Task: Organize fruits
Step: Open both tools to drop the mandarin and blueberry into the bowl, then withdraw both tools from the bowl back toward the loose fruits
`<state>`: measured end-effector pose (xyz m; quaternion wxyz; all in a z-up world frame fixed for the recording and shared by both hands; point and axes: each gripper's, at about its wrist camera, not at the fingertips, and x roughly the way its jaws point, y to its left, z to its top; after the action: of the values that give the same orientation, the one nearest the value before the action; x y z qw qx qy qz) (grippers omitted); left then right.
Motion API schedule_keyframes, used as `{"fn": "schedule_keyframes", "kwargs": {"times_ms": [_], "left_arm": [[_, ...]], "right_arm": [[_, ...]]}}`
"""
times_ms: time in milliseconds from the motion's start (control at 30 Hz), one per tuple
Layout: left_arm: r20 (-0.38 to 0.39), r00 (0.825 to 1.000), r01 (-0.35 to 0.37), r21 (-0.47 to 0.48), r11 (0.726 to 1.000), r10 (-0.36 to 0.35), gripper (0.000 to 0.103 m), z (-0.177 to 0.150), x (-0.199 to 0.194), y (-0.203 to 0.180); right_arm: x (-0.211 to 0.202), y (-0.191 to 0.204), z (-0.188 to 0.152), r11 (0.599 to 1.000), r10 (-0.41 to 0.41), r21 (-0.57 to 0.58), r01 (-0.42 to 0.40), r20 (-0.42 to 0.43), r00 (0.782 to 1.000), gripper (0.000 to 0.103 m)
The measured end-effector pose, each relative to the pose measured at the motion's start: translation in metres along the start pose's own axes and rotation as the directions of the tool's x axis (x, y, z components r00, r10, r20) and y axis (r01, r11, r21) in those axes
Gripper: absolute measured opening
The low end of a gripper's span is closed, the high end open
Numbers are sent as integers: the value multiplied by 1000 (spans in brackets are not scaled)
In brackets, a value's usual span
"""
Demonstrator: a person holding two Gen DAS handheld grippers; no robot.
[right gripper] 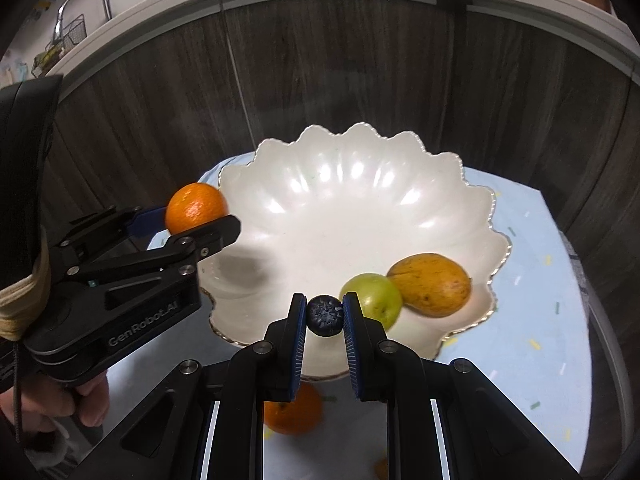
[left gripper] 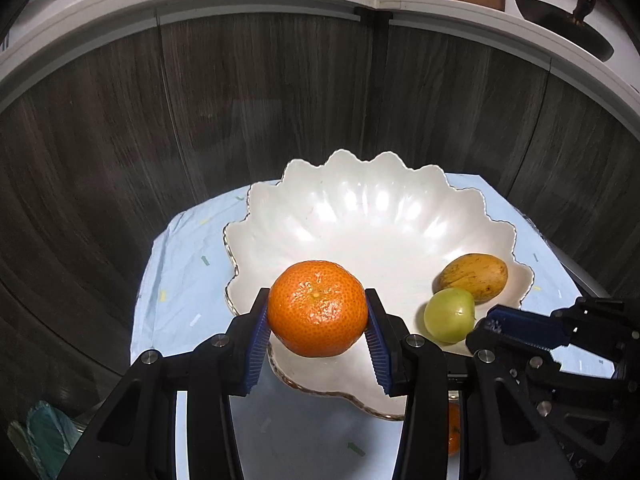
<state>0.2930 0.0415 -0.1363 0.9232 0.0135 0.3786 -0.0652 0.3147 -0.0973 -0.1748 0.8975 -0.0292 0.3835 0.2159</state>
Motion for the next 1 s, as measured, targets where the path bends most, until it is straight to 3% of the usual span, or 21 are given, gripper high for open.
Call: {"fn": "schedule_keyframes", "kwargs": {"times_ms": [333, 400, 467, 500, 633, 767, 1000], "left_arm": [[-38, 999, 10, -15, 1000, -11, 48, -9, 11, 4], [-25, 1000, 0, -22, 1000, 0, 67, -8, 8, 4], [-3, 1000, -10, -30, 1000, 10, 72, -7, 3, 6], [-2, 1000, -14, -30, 999, 14, 72, -6, 1, 7], [3, 1000, -30, -34, 999, 30, 73, -3, -4, 9], [16, 999, -43, -37, 998, 44, 83, -4, -12, 9], [24, 998, -52, -41, 998, 53, 86, -8, -25, 6]], "right_arm": [[15, 4, -1, 999, 29, -17, -30, -48, 998, 21], [15, 4, -1, 1000, 26, -15, -27, -53, 998, 28], [12, 4, -2, 1000, 14, -12, -14, -41, 999, 53], [10, 4, -2, 1000, 4, -13, -4, -32, 999, 56], [7, 2, -2, 1000, -18, -9, 18, -28, 999, 64], [-1, 0, -3, 999, -36, -2, 36, -9, 999, 77], [-14, -1, -4, 999, -54, 6, 54, 11, 998, 77]]}}
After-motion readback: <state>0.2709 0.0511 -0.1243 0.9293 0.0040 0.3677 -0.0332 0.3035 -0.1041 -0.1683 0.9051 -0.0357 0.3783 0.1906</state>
